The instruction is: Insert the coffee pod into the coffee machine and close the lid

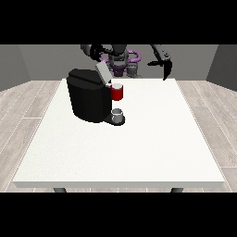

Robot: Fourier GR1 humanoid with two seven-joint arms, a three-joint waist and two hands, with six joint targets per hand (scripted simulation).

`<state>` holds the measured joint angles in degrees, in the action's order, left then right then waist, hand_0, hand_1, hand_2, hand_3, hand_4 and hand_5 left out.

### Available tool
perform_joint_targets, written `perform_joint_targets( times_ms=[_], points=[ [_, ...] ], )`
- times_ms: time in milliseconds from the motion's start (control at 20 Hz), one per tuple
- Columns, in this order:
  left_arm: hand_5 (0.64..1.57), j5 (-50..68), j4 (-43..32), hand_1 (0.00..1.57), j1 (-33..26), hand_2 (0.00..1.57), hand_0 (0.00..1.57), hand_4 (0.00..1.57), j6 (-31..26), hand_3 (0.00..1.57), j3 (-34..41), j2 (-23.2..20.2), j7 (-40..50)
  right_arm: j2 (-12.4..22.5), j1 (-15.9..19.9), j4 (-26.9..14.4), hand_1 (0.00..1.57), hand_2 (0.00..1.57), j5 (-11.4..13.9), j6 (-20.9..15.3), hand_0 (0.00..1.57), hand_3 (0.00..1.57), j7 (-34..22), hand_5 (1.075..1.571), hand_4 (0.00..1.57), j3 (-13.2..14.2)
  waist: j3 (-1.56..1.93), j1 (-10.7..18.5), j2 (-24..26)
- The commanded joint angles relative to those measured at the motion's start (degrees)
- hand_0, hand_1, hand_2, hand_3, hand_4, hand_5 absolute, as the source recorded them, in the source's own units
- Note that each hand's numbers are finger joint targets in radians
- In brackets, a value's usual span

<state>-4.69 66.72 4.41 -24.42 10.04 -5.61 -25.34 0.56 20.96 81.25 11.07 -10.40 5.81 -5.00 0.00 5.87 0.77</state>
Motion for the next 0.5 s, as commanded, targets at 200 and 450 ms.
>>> perform_joint_targets(
  times_ms=[200,450],
  points=[
    [1.571,2.8,0.9,0.0,2.3,0.0,0.0,0.33,0.4,0.0,1.5,-1.3,-0.2,3.0,7.2,-8.9,0.0,0.0,-1.8,0.4,0.0,0.0,3.5,1.571,0.37,7.2,0.0,0.0,-4.3],
    [1.571,2.5,3.8,0.0,0.5,0.0,0.0,0.3,0.0,0.0,-0.4,-1.6,2.5,2.4,10.2,-14.1,0.0,0.0,-2.1,-0.3,0.0,0.0,2.3,1.571,0.45,8.1,0.0,1.1,-3.1]
  ],
)
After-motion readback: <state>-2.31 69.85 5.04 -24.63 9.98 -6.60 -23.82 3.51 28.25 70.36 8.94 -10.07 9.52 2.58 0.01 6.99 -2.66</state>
